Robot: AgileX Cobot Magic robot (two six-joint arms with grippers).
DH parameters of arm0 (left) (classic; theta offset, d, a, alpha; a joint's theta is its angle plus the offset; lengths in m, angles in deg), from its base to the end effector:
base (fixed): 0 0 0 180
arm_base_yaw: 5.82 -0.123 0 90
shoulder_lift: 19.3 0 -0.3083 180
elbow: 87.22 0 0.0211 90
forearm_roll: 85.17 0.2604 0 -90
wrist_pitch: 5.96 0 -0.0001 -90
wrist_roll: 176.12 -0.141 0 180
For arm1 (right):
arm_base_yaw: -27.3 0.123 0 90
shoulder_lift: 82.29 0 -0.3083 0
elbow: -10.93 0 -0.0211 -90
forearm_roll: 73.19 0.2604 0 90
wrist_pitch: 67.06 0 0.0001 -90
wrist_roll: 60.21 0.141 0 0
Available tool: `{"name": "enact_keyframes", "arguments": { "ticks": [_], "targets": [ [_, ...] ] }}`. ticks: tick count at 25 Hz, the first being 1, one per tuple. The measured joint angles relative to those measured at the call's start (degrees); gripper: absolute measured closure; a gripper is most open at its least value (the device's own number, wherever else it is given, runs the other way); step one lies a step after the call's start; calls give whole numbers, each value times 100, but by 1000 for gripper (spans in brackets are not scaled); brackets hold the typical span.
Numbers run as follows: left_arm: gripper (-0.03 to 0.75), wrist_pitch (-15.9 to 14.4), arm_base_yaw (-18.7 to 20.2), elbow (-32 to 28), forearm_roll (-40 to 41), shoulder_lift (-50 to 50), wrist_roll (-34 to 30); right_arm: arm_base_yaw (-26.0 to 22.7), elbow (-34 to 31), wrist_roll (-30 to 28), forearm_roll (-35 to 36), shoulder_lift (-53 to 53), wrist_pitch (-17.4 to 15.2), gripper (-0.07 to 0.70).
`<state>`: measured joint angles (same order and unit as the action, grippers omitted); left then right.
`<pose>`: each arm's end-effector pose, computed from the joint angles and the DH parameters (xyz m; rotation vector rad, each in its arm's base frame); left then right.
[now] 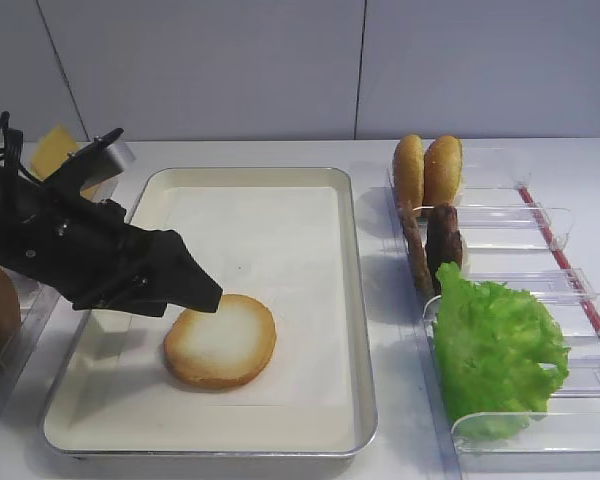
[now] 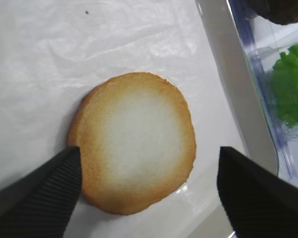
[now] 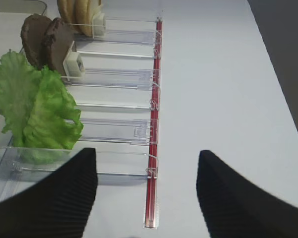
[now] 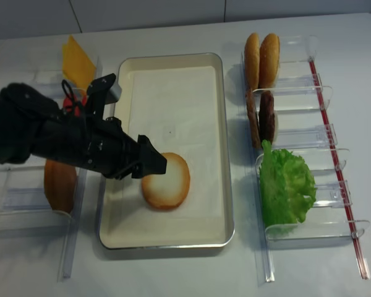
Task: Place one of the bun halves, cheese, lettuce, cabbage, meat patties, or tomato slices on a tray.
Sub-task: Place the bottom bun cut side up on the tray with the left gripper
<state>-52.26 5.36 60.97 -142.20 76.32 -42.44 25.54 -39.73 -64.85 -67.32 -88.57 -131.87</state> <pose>0.2712 -0.1408 0.1851 0.4292 2.6312 -0.9488 0.0202 0.0124 0.2427 -0.0618 2.1199 0.0580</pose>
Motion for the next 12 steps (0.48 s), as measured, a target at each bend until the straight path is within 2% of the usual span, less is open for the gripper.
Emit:
{"name": "enact_keyframes", "arguments": {
  "ticks": [4,8,12],
  "targets": [
    [225,-248,0,176,152,0,83,0,0,10,0,0,0,172],
    [229,-314,0,201,383,-287,262,0,0,10,0,0,0,172],
    [230,-314,0,201,1284,-876,868,0,0,10,0,0,0,172]
  ]
}}
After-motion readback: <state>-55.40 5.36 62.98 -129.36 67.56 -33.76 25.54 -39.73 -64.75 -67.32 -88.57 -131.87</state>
